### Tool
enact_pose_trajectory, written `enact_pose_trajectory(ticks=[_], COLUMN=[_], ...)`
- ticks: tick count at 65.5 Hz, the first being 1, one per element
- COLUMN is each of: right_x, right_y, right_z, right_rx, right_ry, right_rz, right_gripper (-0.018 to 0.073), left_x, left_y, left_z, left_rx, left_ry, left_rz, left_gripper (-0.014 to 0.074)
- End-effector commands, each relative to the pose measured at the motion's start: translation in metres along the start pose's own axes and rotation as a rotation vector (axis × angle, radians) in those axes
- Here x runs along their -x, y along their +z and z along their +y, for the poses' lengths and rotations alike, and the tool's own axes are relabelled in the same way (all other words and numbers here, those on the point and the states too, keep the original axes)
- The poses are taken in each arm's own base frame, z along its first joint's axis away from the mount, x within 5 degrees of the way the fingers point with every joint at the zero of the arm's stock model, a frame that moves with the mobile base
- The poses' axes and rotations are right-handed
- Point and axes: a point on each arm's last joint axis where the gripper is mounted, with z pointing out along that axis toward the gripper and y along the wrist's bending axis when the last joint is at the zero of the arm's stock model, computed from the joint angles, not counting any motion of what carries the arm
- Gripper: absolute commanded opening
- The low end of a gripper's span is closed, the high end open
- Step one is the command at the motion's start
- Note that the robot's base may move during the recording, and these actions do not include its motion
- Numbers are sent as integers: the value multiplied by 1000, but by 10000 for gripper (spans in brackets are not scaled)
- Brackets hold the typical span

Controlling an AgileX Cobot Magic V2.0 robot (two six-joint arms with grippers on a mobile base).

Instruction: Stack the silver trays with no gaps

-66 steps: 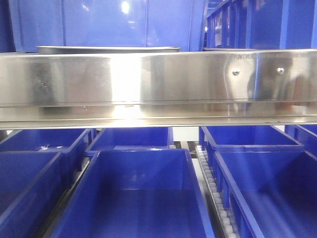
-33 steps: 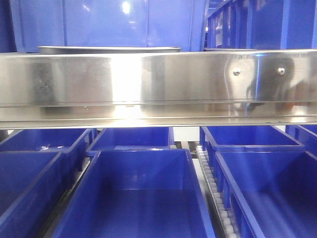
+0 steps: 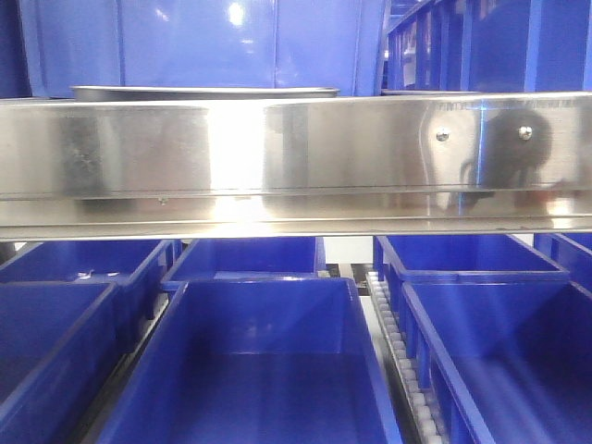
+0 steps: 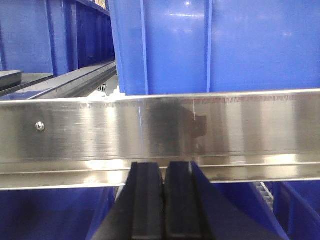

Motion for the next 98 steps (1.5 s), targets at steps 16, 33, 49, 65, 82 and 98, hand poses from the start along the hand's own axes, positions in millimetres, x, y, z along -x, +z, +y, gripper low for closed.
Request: enact_pose_trajectory(ticks=[16,33,49,65,82,98], right_x=[2,2,2,2,2,2], right_y=[0,0,0,0,0,0], right_z=[0,0,0,0,0,0], right_rx=[-2,-2,-2,-2,-2,-2], right_ry=[-8,-8,-8,-8,-8,-8], right_rz=[-20,-20,-20,-20,-20,-20], right_gripper=[-78,-78,-78,-78,-78,-78], left_x=[1,1,1,-9,-62,-116], left_y=[-1,-1,-1,0,14,34], left_z=[0,0,0,-3,-23,-28], left_rx=[-4,-4,-4,-29,-53,64], left_ry=[-4,-4,-4,-11,-39,-130], left_rz=[-13,-13,-13,-11,88,87], left_gripper=[2,2,2,0,-10,-8])
